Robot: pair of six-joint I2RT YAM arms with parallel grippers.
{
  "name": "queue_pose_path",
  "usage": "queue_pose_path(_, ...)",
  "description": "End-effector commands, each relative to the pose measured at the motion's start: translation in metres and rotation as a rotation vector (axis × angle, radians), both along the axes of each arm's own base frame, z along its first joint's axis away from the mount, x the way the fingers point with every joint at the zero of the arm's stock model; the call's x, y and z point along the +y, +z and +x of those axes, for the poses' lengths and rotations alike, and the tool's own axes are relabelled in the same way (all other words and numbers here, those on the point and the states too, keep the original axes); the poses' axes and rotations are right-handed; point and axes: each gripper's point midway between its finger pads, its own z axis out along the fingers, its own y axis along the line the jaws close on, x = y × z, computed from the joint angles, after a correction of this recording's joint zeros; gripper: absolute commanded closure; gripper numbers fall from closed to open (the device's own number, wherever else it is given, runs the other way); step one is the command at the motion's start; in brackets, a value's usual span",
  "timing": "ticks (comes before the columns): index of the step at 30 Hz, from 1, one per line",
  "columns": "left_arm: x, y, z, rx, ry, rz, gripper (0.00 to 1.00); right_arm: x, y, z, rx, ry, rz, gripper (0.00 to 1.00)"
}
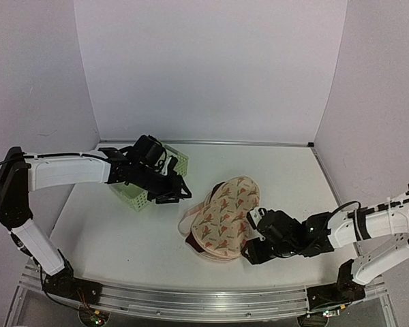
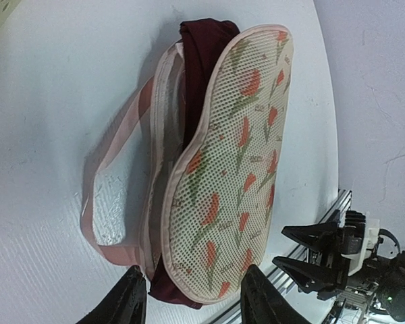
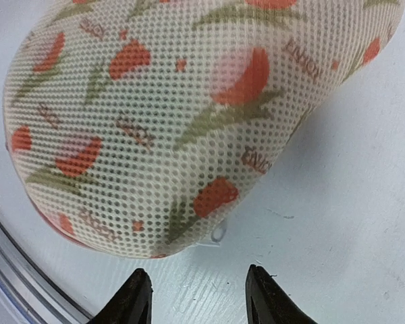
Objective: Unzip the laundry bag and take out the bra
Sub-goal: Set the laundry bag at the center of the board, then pick up the laundry bag lid from the laundry bag.
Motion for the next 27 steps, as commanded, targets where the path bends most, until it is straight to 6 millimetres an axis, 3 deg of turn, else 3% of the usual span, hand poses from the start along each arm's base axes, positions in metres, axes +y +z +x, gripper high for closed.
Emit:
queue_pose_path(1,-0.024,0.015,0.005,-0.052,-0.101,-0.035,0.52,0.011,0.054,0.019,-0.117,-0.023,0.058,0.48)
queue_pose_path(8,-0.052,-0.021,0.018,-0.034,-0.209,0.004,0.52,0.005,0.111,0.034,-0.229,-0.093,0.133,0.40)
queue_pose_path(12,-0.069,-0.030,0.029,-0.053,-0.271,0.014,0.49,0.008,0.134,0.035,-0.254,-0.096,0.189,0.39)
queue_pose_path(16,-0.080,-0.034,0.040,-0.094,-0.312,0.027,0.46,0.006,0.141,0.034,-0.263,-0.096,0.203,0.38)
queue_pose_path(27,-0.088,-0.059,0.032,-0.073,-0.409,0.020,0.46,0.006,0.136,0.032,-0.240,-0.101,0.206,0.37)
